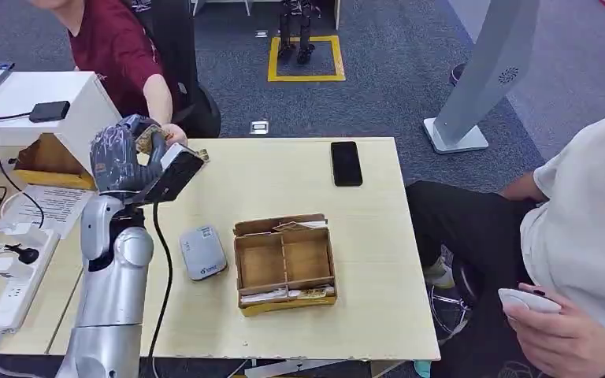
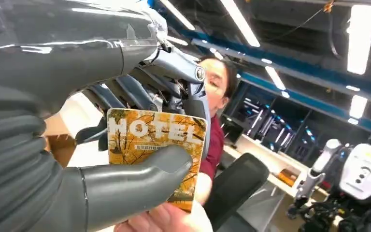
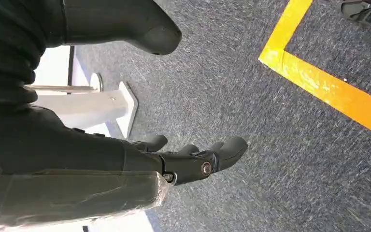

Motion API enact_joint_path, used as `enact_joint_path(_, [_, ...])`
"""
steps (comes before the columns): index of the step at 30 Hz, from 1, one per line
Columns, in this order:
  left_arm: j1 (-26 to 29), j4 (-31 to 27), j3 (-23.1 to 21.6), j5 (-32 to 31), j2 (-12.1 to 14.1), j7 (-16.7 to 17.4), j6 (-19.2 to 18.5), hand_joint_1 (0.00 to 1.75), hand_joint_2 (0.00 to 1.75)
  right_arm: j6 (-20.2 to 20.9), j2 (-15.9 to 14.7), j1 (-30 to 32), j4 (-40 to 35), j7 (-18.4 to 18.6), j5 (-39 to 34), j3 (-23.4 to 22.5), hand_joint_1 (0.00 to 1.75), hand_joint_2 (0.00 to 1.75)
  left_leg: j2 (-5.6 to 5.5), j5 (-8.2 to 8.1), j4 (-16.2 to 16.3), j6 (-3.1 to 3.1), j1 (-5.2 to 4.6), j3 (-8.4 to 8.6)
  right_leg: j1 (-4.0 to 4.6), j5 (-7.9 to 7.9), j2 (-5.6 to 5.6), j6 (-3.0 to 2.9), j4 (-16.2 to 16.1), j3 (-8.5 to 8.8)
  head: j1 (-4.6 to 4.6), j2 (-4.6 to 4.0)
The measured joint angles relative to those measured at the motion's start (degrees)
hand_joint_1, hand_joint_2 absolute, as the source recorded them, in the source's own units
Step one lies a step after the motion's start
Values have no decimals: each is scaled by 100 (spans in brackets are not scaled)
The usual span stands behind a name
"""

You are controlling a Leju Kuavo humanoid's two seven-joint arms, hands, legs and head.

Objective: Pass the card to the sensor for recognition and then transmit it.

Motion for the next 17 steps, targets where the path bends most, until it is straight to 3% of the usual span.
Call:
enact_joint_path(11, [-34,144,90,-186,-59,-20,48,175,175,11,0,-3,0,11,-4,31,0,175,0,0,0,0,0,-1,0,0,-1,0,0,0,0,0])
enact_joint_path(12, [-34,153,98,-216,-70,-20,50,168,175,11,0,-3,0,13,-7,31,0,175,0,0,0,0,0,-1,0,0,0,0,0,0,0,0])
enact_joint_path(13, [-34,162,100,-232,-77,-20,50,0,175,11,0,-3,0,13,-7,31,0,175,0,0,0,0,0,-1,0,0,-1,0,0,0,0,0])
enact_joint_path(17, [-34,214,109,-315,-83,-26,118,0,175,11,0,-3,0,15,-9,31,0,175,0,0,0,0,0,-1,0,0,0,0,0,0,0,0])
